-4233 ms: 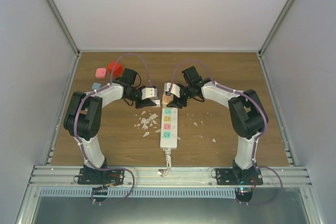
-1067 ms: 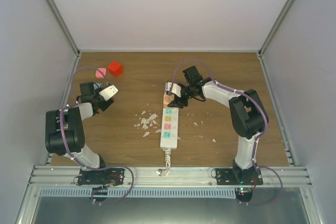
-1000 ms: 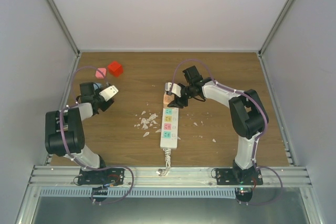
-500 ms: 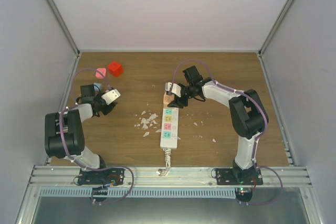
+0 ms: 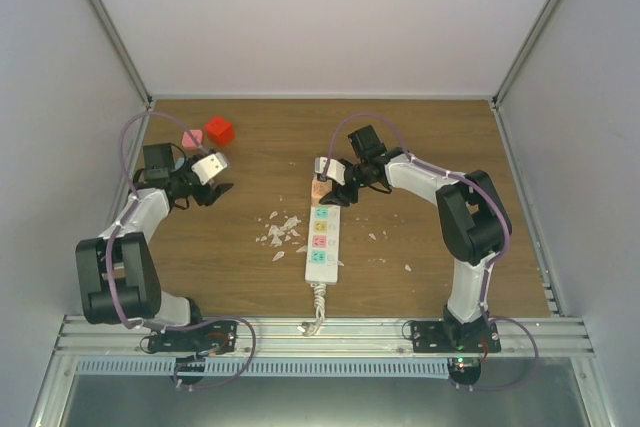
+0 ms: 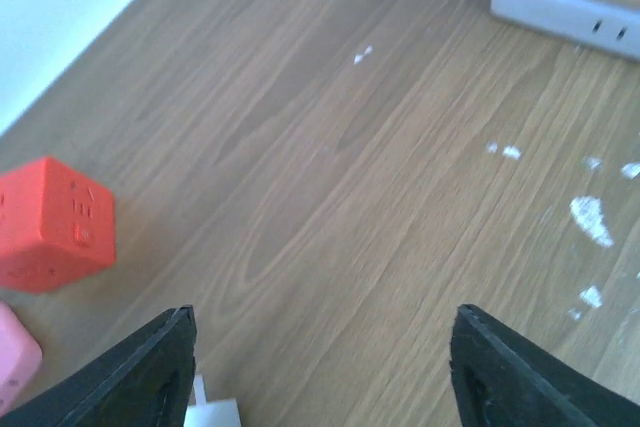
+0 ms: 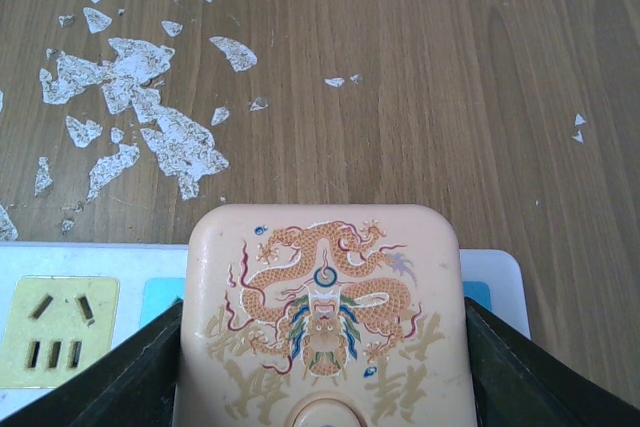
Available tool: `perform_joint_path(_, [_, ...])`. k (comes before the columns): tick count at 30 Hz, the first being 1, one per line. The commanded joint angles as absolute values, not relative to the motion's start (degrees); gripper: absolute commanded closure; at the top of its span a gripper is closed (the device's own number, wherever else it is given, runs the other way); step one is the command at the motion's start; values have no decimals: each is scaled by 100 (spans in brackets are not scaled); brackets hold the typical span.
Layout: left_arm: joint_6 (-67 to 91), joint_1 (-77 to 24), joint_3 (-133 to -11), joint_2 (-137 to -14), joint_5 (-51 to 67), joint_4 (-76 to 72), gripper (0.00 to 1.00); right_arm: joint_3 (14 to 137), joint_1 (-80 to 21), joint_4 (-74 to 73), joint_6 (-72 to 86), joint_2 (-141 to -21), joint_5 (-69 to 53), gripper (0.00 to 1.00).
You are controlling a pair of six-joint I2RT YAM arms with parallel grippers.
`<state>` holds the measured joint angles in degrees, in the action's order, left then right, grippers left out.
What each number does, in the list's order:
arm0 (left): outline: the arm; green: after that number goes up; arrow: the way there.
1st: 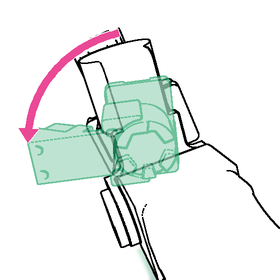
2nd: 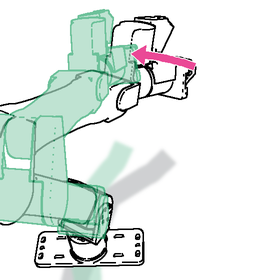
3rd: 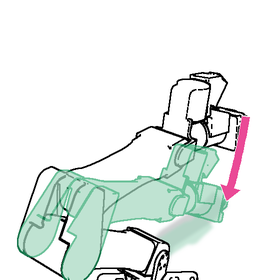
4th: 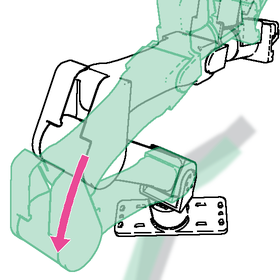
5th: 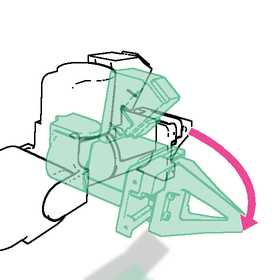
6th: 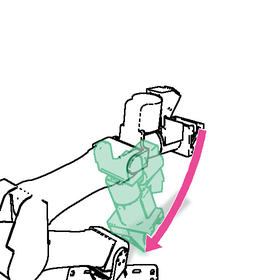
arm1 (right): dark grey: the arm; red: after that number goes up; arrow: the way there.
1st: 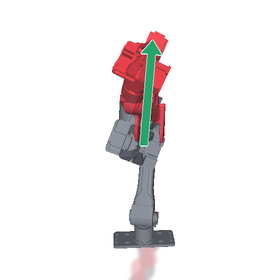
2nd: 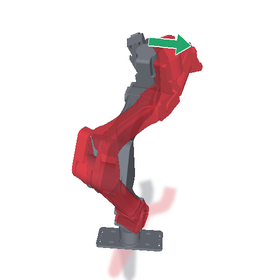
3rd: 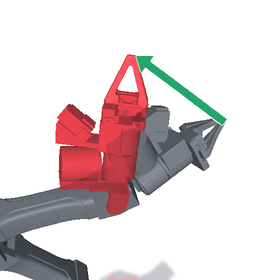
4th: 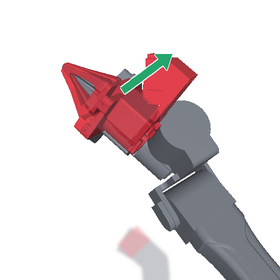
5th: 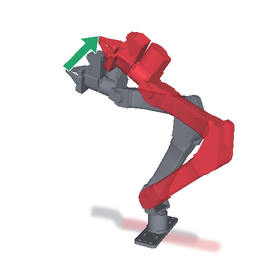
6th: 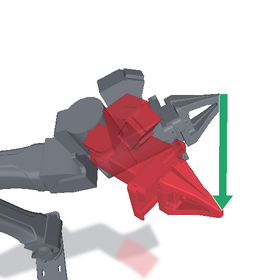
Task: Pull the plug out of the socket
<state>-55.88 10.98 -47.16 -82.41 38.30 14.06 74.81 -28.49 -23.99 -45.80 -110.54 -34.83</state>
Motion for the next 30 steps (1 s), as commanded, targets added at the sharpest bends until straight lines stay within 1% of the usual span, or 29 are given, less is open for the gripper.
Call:
perform_joint_path(1, [-5580, 882, -5100, -7985, 4378, 2041, 29, 7286, -2821, -3173, -4671, -10999, -3372, 36])
perform_joint_path(9, [-5502, 157, -5558, -7983, 4398, 2653, 22, 7215, -2822, -3056, -4615, -10656, -3593, 19])
perform_joint_path(17, [-5705, -957, -5986, -8414, 4209, 3017, 11, 7157, -2662, -3041, -4610, -10362, -3859, 10])
perform_joint_path(21, [-6305, -1277, -6695, -8984, 4397, 3783, 8, 7124, -2445, -3048, -4606, -10314, -4020, 8])
perform_joint_path(24, [-6545, -1432, -7125, -9396, 4377, 4091, 1, 7104, -2316, -3058, -4612, -10309, -4066, 8])
perform_joint_path(30, [-6658, -1768, -7427, -9870, 4075, 3911, 1, 7000, -2122, -3048, -4737, -10402, -3935, 9])
